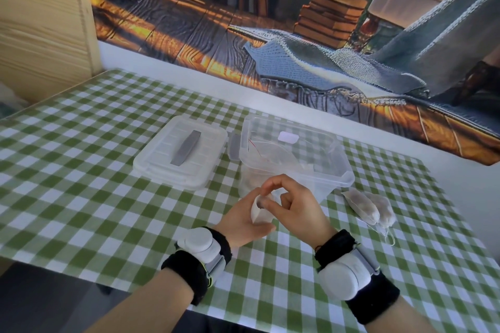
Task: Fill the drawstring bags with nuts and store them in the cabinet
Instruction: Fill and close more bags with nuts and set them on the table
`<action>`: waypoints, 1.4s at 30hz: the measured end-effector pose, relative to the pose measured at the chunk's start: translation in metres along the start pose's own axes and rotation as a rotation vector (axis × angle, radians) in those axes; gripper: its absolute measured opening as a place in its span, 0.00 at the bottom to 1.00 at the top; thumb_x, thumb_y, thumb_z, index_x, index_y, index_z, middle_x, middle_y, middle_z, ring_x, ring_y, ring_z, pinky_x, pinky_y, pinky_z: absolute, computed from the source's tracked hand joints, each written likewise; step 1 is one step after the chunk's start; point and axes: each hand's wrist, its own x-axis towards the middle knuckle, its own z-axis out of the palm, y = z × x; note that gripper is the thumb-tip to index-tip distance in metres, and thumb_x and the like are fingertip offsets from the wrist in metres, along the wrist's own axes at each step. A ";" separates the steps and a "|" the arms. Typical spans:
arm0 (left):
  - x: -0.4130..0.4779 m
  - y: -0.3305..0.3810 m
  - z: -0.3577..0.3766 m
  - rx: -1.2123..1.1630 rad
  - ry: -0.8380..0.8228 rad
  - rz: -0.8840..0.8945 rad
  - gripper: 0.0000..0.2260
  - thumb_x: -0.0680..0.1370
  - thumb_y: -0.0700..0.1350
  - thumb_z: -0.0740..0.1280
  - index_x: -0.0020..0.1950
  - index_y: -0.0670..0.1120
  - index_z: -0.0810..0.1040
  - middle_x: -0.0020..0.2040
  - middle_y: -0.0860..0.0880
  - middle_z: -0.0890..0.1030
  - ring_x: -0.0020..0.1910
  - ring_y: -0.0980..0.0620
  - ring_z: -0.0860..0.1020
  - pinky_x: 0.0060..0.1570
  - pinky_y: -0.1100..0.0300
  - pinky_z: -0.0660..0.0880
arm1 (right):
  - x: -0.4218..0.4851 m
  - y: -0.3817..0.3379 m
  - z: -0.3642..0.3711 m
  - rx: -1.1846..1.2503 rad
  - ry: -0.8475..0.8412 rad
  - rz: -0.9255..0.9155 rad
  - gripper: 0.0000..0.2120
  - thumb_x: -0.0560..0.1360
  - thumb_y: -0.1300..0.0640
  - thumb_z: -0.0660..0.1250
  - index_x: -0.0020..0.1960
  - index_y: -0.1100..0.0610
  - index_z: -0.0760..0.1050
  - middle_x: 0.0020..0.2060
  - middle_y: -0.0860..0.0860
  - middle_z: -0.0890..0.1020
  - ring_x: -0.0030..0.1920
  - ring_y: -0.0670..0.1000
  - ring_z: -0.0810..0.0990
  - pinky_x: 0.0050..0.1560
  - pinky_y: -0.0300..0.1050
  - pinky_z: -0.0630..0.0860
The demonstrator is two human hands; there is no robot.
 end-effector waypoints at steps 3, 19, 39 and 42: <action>0.000 0.000 0.000 0.009 0.013 -0.005 0.18 0.69 0.41 0.70 0.56 0.53 0.71 0.49 0.47 0.78 0.49 0.50 0.77 0.50 0.54 0.76 | 0.001 -0.002 -0.002 0.172 0.060 -0.035 0.13 0.70 0.67 0.58 0.46 0.53 0.74 0.37 0.45 0.74 0.29 0.41 0.67 0.33 0.31 0.67; 0.001 -0.004 0.001 0.045 0.005 0.050 0.21 0.69 0.44 0.69 0.59 0.58 0.71 0.52 0.55 0.78 0.54 0.59 0.76 0.56 0.57 0.75 | -0.003 0.007 0.017 0.157 0.060 -0.196 0.15 0.72 0.69 0.56 0.52 0.53 0.72 0.49 0.45 0.76 0.51 0.50 0.77 0.53 0.40 0.76; 0.005 -0.010 0.002 -0.007 -0.048 0.022 0.16 0.69 0.41 0.69 0.51 0.57 0.71 0.44 0.56 0.75 0.45 0.58 0.75 0.47 0.60 0.74 | -0.001 -0.002 -0.001 -0.376 0.241 -0.064 0.08 0.73 0.63 0.66 0.42 0.50 0.74 0.36 0.42 0.77 0.36 0.44 0.76 0.37 0.37 0.75; 0.007 -0.013 0.002 0.026 -0.060 0.034 0.17 0.68 0.41 0.70 0.46 0.61 0.69 0.45 0.58 0.74 0.46 0.59 0.74 0.50 0.58 0.74 | 0.016 -0.029 -0.025 -0.315 0.346 -0.181 0.08 0.74 0.66 0.64 0.45 0.54 0.76 0.39 0.42 0.77 0.40 0.41 0.76 0.39 0.30 0.72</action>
